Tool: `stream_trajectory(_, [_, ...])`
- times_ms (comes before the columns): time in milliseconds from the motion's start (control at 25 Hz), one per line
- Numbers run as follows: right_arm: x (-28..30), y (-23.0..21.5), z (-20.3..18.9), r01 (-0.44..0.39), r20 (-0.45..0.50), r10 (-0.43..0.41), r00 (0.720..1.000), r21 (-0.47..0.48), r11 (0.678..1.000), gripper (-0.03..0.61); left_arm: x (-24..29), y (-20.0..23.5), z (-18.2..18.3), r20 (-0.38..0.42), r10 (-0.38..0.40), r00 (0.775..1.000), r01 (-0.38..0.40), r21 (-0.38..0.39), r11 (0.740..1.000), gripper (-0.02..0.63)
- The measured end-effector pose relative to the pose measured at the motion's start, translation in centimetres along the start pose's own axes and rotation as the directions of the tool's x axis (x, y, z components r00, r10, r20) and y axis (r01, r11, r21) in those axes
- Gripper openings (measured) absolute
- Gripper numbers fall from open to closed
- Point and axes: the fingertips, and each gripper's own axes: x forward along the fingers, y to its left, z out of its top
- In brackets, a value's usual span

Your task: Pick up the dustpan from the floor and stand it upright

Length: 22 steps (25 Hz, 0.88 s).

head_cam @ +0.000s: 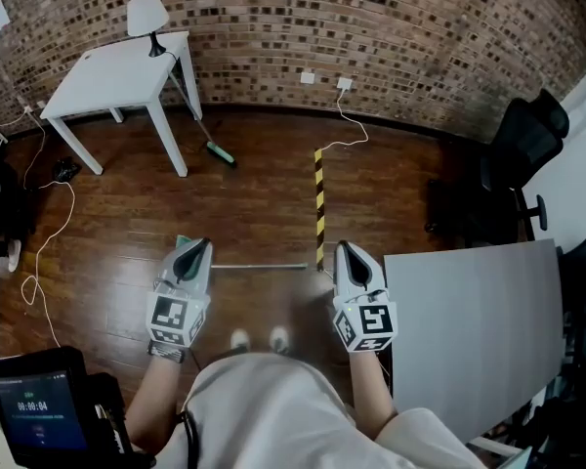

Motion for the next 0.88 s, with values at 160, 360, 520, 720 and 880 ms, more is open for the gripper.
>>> stream_trajectory(160, [0.5,0.1,-1.2,0.051,-0.037,-0.051,0.998,0.002,0.999,0.014,0.3,0.7,-0.7,-0.006,-0.036,0.999,0.036,0.014,0.999,0.002])
stream_trajectory(360, [1.0,-0.1,-2.9,0.078,-0.05,-0.079,0.996,-0.029,0.997,0.014,1.2,1.9,-2.6,-0.046,-0.052,0.998,0.052,0.008,0.999,0.002])
stream_trajectory(520, [2.2,-1.4,-7.1,0.11,-0.102,-0.117,0.988,-0.064,0.992,0.041,3.4,1.9,-4.9,-0.066,-0.112,0.992,0.113,0.014,0.993,0.002])
stream_trajectory(720, [4.7,-4.7,-12.4,0.143,-0.159,-0.152,0.975,-0.068,0.987,0.061,8.4,1.0,-9.4,-0.136,-0.193,0.972,0.191,-0.03,0.981,0.002])
stream_trajectory(880, [6.8,-9.3,-17.9,0.18,-0.182,-0.199,0.963,-0.115,0.977,0.118,13.4,-1.6,-13.9,-0.168,-0.271,0.948,0.268,-0.041,0.962,0.002])
